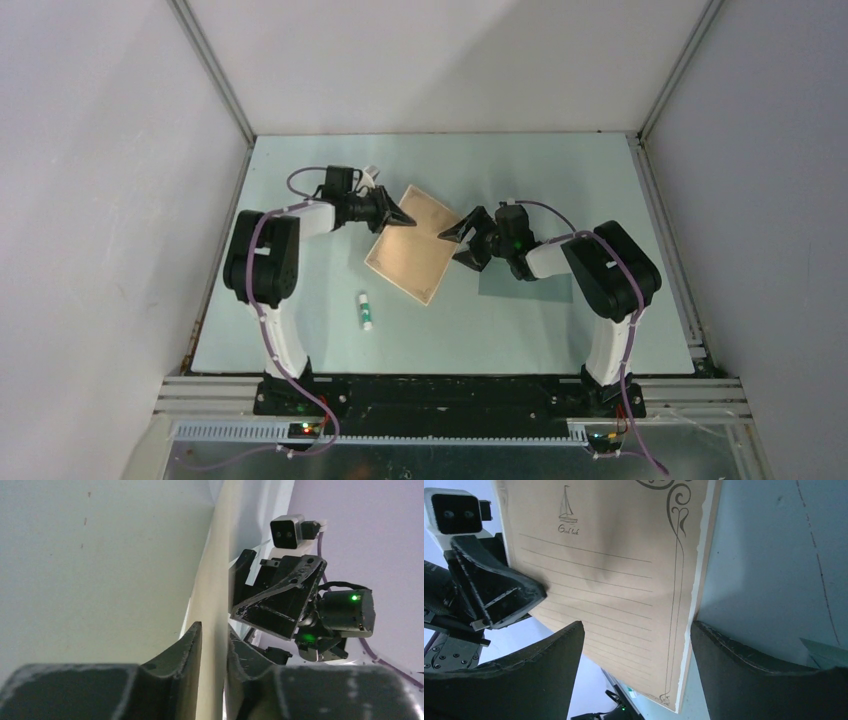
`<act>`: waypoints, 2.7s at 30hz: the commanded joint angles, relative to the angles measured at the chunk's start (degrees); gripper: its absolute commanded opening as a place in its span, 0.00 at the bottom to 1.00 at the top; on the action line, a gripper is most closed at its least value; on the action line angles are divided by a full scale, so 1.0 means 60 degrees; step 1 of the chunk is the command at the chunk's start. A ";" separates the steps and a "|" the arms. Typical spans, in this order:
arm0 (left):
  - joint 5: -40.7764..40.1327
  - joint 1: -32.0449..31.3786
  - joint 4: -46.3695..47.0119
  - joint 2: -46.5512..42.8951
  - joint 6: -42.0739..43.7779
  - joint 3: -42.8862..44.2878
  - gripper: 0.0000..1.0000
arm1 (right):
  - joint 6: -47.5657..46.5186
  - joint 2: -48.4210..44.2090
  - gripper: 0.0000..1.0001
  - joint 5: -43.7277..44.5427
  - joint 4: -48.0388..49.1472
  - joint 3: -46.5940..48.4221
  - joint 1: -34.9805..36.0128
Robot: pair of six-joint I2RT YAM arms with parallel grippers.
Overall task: Place the letter into the envelope and seal it
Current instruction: Pick up the letter from the center of the board, then fold the letter.
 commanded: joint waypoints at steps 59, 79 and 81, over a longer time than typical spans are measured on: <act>0.2305 -0.1376 0.4031 -0.4394 -0.3822 0.1292 0.04 | -0.1214 -0.6882 0.00 -0.3286 0.1868 -0.0250 -0.0872; -0.3002 -0.1355 0.2381 -0.6919 -0.3428 -0.1112 1.00 | -0.2361 -0.9757 0.00 0.2666 -0.2686 0.0201 -0.0623; -0.3055 -0.1523 0.4036 -0.6883 -0.4467 -0.1892 1.00 | -0.2396 -0.9691 0.00 0.2913 -0.2513 0.0268 -0.0369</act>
